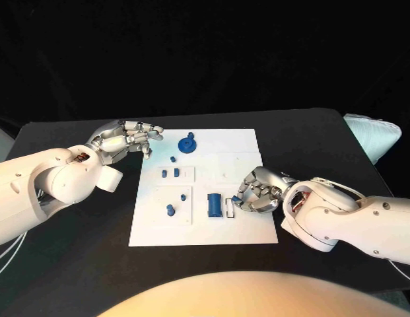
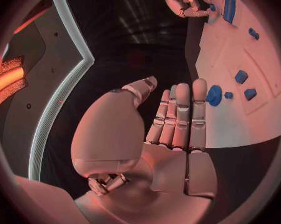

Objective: Assemble the parts on the task board

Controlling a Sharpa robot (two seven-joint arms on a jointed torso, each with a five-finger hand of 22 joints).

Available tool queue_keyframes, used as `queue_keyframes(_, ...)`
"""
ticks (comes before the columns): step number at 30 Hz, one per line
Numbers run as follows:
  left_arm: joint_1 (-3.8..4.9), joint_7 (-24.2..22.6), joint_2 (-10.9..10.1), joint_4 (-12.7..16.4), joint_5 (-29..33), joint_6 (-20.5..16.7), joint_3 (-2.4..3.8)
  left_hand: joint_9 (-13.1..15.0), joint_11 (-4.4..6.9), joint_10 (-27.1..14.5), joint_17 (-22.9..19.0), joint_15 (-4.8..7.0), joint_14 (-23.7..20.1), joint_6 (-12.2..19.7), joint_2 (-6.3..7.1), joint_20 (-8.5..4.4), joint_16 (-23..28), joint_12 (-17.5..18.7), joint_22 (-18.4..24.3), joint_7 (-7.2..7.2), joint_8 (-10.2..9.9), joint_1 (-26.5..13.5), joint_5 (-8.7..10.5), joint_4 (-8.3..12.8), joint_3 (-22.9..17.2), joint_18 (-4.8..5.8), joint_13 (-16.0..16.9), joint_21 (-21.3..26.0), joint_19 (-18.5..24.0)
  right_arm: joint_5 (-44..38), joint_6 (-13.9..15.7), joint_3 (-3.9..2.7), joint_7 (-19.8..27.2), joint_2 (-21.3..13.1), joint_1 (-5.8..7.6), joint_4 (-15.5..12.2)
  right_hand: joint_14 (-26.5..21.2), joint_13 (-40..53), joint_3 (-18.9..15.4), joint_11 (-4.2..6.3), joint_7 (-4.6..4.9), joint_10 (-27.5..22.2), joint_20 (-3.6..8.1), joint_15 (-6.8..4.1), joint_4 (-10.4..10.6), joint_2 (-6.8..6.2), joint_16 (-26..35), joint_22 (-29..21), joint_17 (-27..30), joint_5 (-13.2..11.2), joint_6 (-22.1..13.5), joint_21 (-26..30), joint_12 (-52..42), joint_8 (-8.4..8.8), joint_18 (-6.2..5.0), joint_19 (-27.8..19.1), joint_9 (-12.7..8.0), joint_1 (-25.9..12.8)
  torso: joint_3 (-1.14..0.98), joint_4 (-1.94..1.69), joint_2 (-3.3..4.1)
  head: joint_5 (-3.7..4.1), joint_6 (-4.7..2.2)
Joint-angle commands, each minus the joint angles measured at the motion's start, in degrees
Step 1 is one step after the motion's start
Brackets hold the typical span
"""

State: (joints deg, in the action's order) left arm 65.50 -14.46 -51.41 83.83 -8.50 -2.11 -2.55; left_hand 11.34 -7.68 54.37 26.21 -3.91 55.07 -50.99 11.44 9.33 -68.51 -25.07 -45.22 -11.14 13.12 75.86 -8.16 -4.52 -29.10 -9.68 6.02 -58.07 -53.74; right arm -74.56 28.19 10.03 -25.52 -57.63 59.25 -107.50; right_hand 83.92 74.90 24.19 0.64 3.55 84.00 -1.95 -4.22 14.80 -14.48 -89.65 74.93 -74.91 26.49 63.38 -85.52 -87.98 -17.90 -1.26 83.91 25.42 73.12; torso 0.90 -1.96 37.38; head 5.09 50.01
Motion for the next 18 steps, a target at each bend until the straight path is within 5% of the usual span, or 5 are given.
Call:
queue_keyframes(1,0.01,-0.29,0.07,0.20,-0.03,0.87,0.04,-0.05,0.07,-0.21,0.09,0.11,-0.35,0.44,-0.19,0.05,0.18,-0.17,0.02,0.03,0.20,0.49,-0.03,-0.30,0.04,-0.81,0.05,0.25,0.21,2.84,-0.30,0.01,-0.43,0.76,-0.18,0.45,6.02,14.32,-0.28,0.39,-0.23,5.40,0.50,-0.40,0.45,-0.03,-0.21,13.71,-14.83,-0.25,-0.04,-0.14,-0.23,-0.38,0.39,5.05,0.13,-0.92,-0.05,-0.06,0.04,0.02,-0.01)
queue_keyframes(4,0.01,-0.28,0.06,0.23,-0.03,0.90,0.04,-0.05,0.07,-0.21,0.09,0.11,-0.35,0.44,-0.19,0.05,0.18,-0.17,0.02,0.03,0.20,0.49,-0.03,-0.30,0.04,-0.81,0.05,0.25,0.21,3.21,-0.71,0.02,-0.91,1.58,-0.37,0.86,6.04,14.39,-0.62,0.40,-0.25,5.46,0.51,-0.41,0.81,0.05,-0.26,13.75,-14.91,-0.64,-0.04,-0.22,-0.40,-0.47,0.41,5.07,0.22,-1.75,-0.08,-0.04,0.05,0.02,-0.01)
queue_keyframes(10,0.01,-0.23,0.07,0.23,-0.03,0.99,0.04,-0.05,0.07,-0.21,0.09,0.11,-0.35,0.44,-0.19,0.05,0.18,-0.17,0.02,0.03,0.20,0.49,-0.03,-0.30,0.04,-0.81,0.05,0.25,0.21,3.61,-0.79,0.02,-1.38,2.77,-0.65,1.35,6.08,14.60,-2.29,0.43,-0.31,5.62,0.50,-0.42,1.67,0.84,-0.35,13.78,-15.09,-5.90,0.04,-0.21,-0.86,-0.69,0.41,5.08,0.44,-4.91,-0.11,0.03,0.03,0.00,-0.01)
queue_keyframes(18,0.01,-0.11,0.03,0.25,-0.03,1.12,0.04,-0.05,0.07,-0.21,0.09,0.11,-0.35,0.44,-0.19,0.05,0.18,-0.17,0.02,0.03,0.20,0.49,-0.03,-0.30,0.04,-0.81,0.05,0.25,0.21,2.66,-1.86,0.02,-1.68,3.62,-0.72,2.16,6.08,14.67,-2.64,0.45,-0.34,5.68,0.49,-0.43,1.78,1.50,-0.35,13.85,-15.09,-6.49,0.20,-0.37,-1.02,-0.79,0.44,5.13,0.47,-6.05,-0.09,-0.06,0.06,-0.09,-0.01)
